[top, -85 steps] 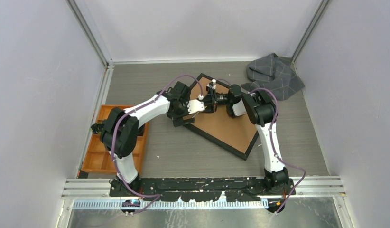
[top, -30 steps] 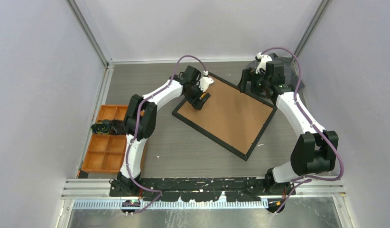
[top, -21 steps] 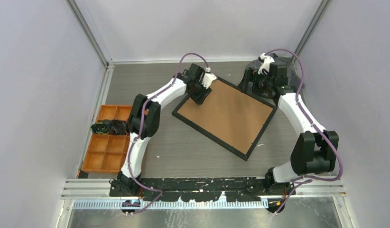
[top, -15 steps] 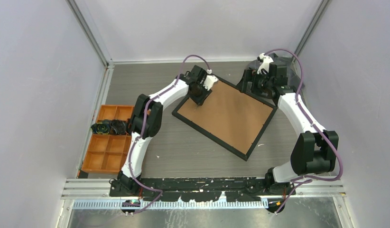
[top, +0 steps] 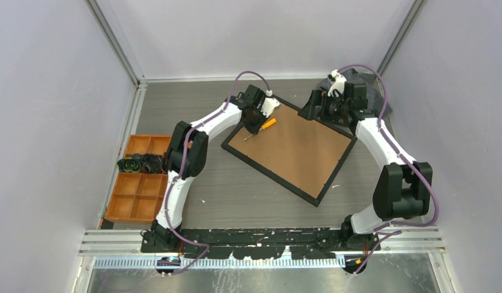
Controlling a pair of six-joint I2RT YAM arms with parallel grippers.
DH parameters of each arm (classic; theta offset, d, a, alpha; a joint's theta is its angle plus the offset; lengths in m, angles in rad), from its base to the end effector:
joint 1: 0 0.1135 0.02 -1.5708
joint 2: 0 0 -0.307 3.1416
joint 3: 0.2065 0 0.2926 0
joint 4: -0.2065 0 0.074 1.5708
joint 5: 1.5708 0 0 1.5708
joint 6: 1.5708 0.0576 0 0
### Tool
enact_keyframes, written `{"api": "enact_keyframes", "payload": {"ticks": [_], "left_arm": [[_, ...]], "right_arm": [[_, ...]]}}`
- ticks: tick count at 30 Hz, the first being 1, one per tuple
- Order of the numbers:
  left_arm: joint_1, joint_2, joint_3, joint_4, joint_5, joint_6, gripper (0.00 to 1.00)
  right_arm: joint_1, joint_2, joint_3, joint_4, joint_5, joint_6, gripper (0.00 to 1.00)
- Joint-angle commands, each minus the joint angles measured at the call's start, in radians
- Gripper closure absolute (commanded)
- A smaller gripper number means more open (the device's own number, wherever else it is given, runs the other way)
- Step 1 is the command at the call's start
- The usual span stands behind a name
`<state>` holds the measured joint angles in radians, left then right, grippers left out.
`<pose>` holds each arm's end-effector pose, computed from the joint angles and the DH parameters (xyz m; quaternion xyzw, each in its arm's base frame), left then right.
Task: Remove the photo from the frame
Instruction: Pick up the screwdriver from the photo frame.
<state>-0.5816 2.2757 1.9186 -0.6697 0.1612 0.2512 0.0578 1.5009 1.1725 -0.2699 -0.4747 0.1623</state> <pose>0.4762 -0.3241 0.1915 0.4081 0.8693 -0.1205 0.2514 0.3903 0.0490 0.3136 -0.0648 0.8639 0.2565 0.4286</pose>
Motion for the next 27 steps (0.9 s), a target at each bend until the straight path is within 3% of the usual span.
{"api": "enact_keyframes", "payload": {"ticks": [1,11,14,20,27], "left_arm": [[0.009,-0.137,-0.090,0.049,0.016,0.051,1.00],[-0.027,-0.374,-0.303,0.275,-0.009,0.161,1.00],[-0.078,-0.405,-0.337,0.289,-0.094,0.251,1.00],[-0.175,-0.451,-0.451,0.387,-0.265,0.340,1.00],[-0.229,-0.477,-0.568,0.537,-0.387,0.374,1.00]], "right_arm": [[0.002,0.071,0.021,0.039,-0.129,0.119,0.01],[0.024,0.275,-0.008,0.253,-0.369,0.547,0.09],[0.053,0.290,-0.007,0.295,-0.411,0.615,0.13],[0.089,0.277,-0.054,0.459,-0.437,0.799,0.13],[0.093,0.274,-0.078,0.463,-0.404,0.855,0.21]]}}
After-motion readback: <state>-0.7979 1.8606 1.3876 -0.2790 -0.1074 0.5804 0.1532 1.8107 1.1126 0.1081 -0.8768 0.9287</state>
